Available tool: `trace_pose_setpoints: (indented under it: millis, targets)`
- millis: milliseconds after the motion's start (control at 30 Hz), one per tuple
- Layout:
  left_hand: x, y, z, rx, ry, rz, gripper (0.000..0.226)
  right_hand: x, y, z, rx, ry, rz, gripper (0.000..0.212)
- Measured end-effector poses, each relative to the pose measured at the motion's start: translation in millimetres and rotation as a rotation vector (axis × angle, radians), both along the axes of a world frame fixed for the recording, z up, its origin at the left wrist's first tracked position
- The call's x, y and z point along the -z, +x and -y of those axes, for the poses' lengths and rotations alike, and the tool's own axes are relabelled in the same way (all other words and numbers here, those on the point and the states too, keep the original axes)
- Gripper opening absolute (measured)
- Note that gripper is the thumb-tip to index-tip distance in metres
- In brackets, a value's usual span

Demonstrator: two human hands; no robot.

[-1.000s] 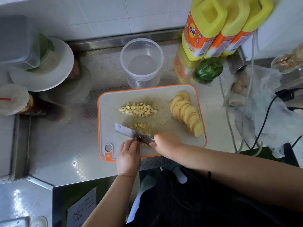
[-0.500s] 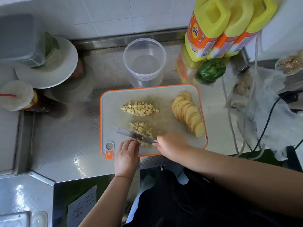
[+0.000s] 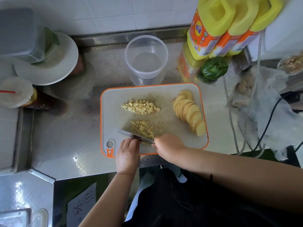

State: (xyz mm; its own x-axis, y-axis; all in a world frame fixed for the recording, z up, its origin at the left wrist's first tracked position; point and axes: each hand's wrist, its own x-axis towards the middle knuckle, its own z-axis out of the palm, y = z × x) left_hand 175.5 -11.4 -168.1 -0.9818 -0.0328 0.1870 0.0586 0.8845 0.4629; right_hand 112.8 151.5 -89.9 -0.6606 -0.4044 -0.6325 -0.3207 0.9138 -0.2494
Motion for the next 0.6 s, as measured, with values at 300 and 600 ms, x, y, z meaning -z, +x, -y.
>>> trace_pose_setpoints:
  millis: [300, 600]
  targets:
    - [5, 1, 0, -0.003, 0.007, -0.052, 0.024, 5, -15, 6, 0.231, -0.108, 0.087, 0.037]
    - [-3, 4, 9, 0.002, 0.055, 0.024, 0.012, -7, 1, -10, 0.013, -0.118, -0.061, 0.040]
